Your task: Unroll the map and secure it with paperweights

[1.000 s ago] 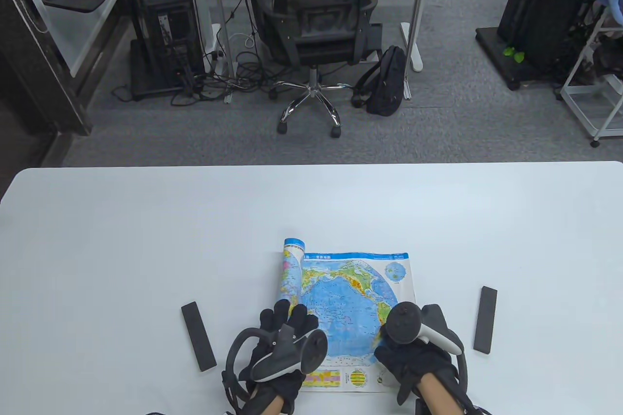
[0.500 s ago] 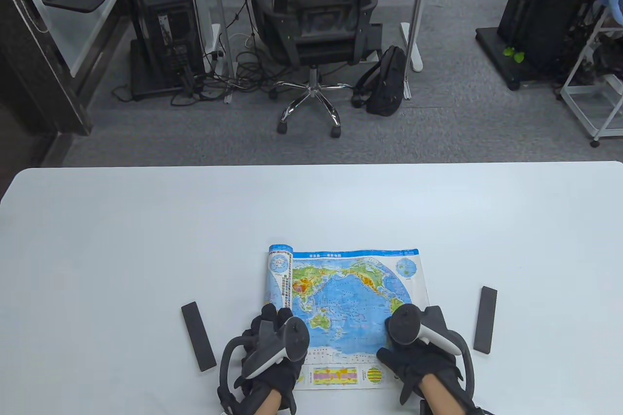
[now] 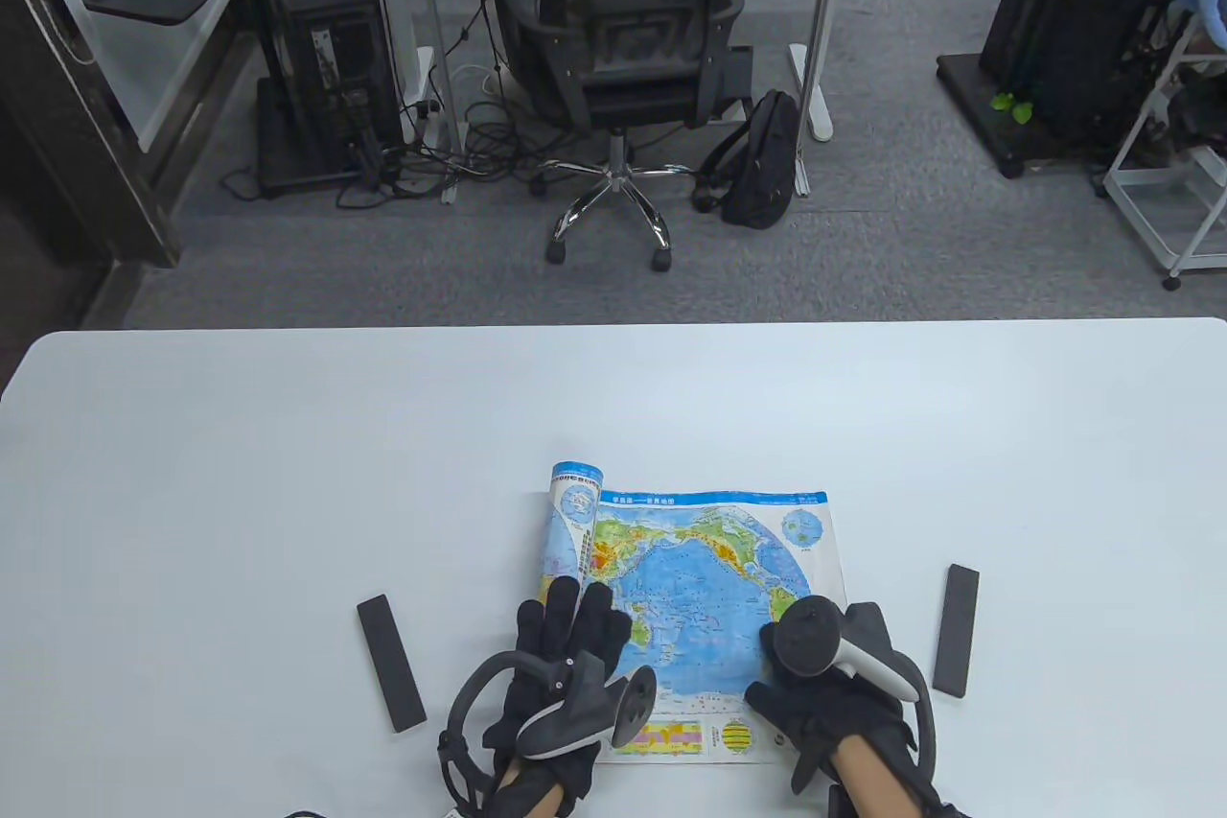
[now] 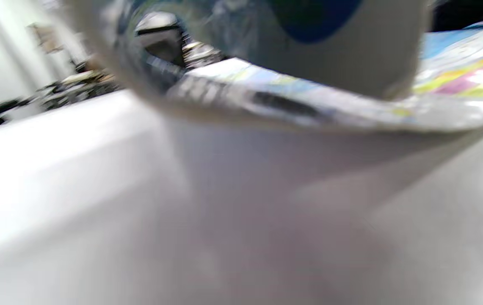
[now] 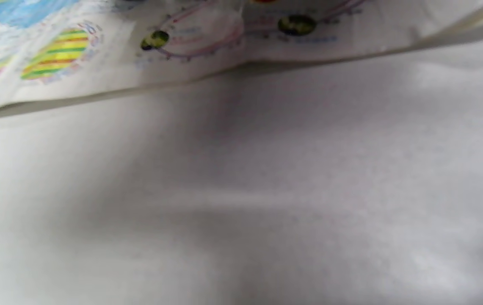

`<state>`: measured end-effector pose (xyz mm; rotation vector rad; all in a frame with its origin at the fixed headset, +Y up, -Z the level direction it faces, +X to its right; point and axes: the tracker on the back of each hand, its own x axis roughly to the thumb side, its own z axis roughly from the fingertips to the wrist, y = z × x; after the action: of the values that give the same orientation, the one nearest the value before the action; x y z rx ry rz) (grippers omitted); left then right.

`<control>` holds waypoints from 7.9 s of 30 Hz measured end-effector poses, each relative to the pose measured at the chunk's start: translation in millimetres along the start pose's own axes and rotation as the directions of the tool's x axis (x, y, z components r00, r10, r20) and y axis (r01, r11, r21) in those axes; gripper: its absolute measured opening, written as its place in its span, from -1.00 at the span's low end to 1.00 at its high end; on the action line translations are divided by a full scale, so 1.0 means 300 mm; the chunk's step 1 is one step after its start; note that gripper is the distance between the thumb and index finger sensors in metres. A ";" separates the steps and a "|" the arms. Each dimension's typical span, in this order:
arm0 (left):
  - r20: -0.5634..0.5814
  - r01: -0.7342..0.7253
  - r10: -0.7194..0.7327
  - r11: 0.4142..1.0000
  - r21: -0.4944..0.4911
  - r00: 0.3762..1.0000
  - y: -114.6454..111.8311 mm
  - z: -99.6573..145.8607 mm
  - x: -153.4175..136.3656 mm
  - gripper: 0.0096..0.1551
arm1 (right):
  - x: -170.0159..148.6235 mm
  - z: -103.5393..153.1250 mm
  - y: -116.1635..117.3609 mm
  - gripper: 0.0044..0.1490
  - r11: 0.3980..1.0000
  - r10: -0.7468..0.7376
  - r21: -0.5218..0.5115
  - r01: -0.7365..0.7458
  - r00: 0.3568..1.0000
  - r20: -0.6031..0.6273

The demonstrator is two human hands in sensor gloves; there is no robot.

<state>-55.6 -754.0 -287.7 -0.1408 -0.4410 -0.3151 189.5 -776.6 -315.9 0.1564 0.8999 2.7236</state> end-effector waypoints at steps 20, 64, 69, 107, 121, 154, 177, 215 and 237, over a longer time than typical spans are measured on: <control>-0.325 -0.344 0.244 0.889 -0.301 0.914 -0.123 0.021 -0.189 -0.19 | -0.089 0.005 -0.032 -0.21 0.996 -0.086 -0.034 0.085 0.995 -0.040; -0.370 -0.155 -0.001 0.906 -0.393 0.929 -0.022 -0.136 -0.134 0.00 | -0.089 0.002 -0.026 0.02 0.997 -0.046 -0.071 0.041 0.996 -0.071; -0.350 -0.142 -0.008 0.905 -0.401 0.937 0.029 -0.221 -0.040 -0.06 | -0.090 0.001 -0.030 0.03 0.997 -0.051 -0.063 0.046 0.996 -0.070; -0.205 -0.578 0.572 0.607 -0.546 0.794 0.027 -0.434 0.298 -0.07 | -0.096 0.027 -0.077 0.12 0.999 -0.043 0.021 0.044 0.998 -0.042; -0.196 -0.573 0.570 0.617 -0.538 0.798 0.020 -0.431 0.303 -0.06 | -0.236 0.216 -0.270 -0.02 0.901 -0.264 -0.352 0.255 0.964 0.023; -0.191 -0.566 0.556 0.651 -0.506 0.809 0.012 -0.415 0.321 -0.05 | -0.391 0.089 -0.183 -0.25 0.937 -0.046 -0.332 -0.105 0.908 -0.417; -0.182 -0.541 0.537 0.651 -0.533 0.824 0.026 -0.373 0.381 -0.04 | -0.183 0.165 -0.172 -0.34 0.853 -0.099 -0.511 0.102 0.995 0.034; -0.138 -0.583 0.575 0.735 -0.347 0.807 -0.038 -0.294 0.154 -0.05 | -0.089 0.011 -0.098 -0.33 0.884 0.256 -0.328 -0.333 0.932 -0.256; -0.317 -0.620 0.541 0.739 -0.263 0.779 -0.224 -0.049 -0.269 0.00 | -0.082 0.008 -0.097 -0.32 0.886 0.279 -0.299 -0.353 0.923 -0.264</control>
<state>-141.1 -798.6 -332.1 -0.5854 -0.0931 0.2245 220.0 -759.7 -331.8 -0.0695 0.4618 3.2045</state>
